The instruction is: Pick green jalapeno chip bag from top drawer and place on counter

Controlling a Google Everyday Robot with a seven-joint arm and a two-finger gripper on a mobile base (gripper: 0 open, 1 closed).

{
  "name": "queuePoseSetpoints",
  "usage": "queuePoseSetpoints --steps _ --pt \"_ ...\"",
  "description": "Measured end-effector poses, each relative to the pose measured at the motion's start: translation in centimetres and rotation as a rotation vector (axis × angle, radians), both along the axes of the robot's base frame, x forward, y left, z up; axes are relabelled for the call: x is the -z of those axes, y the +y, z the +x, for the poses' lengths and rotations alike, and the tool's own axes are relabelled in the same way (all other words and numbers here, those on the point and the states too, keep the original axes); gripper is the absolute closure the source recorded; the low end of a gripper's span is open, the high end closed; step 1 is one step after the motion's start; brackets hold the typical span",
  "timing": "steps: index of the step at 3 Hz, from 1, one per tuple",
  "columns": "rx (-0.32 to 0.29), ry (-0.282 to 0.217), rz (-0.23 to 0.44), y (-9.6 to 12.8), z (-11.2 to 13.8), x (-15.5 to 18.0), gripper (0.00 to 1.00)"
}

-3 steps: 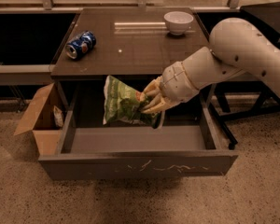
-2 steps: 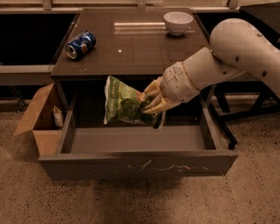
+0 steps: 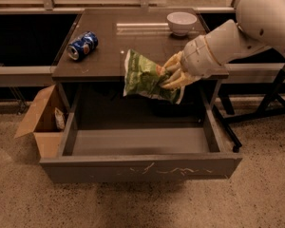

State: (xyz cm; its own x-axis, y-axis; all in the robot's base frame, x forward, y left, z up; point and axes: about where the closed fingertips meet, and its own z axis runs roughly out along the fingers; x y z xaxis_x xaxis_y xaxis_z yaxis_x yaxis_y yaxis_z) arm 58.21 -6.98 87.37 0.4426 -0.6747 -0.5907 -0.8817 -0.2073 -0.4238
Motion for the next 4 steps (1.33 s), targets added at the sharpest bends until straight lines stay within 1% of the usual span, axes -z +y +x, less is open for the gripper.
queuePoseSetpoints --steps 1,2,3,4 --pt "0.069 -0.02 -0.006 -2.7 4.7 -2.5 1.0" --pt "0.145 -0.048 0.016 -4.9 10.0 -4.6 0.97" --pt "0.18 -0.089 0.051 -5.9 13.0 -6.4 0.73" --pt "0.198 -0.101 0.089 -6.3 14.8 -6.8 0.51"
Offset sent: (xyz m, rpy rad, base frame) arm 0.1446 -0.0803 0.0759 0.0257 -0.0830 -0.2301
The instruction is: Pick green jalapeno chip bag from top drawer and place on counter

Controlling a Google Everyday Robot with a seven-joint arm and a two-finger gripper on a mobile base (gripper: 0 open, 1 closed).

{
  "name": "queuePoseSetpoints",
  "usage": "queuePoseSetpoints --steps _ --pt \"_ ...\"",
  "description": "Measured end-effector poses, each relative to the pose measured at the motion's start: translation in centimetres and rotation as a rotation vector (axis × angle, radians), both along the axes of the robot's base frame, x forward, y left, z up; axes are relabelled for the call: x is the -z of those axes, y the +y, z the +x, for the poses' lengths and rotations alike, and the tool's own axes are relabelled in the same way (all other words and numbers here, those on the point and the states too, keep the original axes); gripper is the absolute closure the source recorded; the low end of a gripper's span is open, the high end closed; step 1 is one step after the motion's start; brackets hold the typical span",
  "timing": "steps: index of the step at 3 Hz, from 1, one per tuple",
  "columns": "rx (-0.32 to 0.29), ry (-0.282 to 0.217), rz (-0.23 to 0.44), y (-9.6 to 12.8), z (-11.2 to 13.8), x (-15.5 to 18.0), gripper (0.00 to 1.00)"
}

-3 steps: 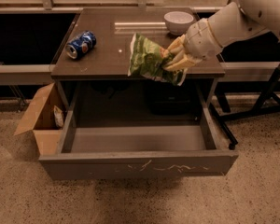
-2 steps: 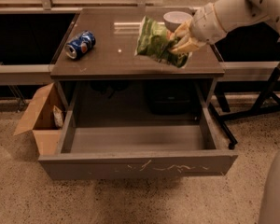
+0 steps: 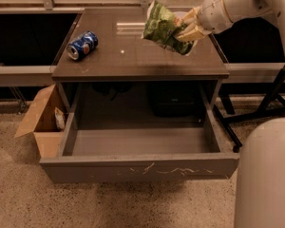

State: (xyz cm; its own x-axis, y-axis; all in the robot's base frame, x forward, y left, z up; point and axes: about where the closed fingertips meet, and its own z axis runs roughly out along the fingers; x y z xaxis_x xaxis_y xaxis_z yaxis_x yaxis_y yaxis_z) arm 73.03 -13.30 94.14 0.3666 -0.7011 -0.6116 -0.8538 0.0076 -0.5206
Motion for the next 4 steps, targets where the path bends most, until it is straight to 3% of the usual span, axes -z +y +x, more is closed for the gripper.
queuePoseSetpoints --steps 2,3,4 --pt "0.019 0.028 0.044 -0.6 1.5 1.0 0.05" --pt "0.022 0.036 0.057 -1.4 1.4 1.2 0.0" --pt "-0.043 -0.054 0.1 -1.9 -2.3 -2.5 0.0"
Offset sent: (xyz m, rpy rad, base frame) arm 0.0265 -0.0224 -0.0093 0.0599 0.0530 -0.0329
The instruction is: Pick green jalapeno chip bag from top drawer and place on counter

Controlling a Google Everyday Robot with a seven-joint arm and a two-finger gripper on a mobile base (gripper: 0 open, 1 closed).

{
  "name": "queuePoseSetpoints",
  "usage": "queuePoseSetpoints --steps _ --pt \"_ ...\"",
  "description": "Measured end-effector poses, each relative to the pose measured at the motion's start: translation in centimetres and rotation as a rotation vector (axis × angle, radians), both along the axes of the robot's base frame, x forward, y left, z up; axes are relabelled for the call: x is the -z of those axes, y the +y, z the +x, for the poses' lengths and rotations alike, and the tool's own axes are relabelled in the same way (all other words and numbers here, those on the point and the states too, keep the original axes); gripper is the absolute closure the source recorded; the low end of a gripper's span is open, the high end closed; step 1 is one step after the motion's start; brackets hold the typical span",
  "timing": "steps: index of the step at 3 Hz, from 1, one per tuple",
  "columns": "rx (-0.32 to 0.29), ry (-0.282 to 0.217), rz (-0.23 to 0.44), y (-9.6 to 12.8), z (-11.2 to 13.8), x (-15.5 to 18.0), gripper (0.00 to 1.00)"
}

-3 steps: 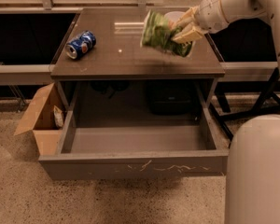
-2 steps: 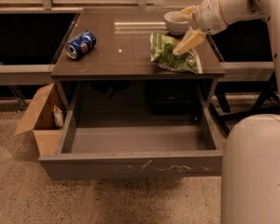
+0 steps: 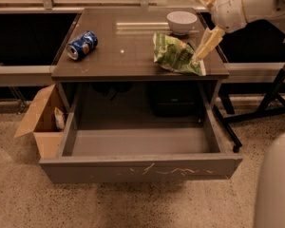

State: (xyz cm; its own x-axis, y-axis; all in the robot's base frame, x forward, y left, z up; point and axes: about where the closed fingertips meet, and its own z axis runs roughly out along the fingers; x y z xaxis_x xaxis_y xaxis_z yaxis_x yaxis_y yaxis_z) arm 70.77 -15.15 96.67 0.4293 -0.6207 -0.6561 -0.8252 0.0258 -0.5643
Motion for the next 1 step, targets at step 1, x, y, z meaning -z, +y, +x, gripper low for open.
queuePoseSetpoints --steps 1 --pt "-0.072 -0.053 0.021 1.14 -4.08 -1.88 0.0"
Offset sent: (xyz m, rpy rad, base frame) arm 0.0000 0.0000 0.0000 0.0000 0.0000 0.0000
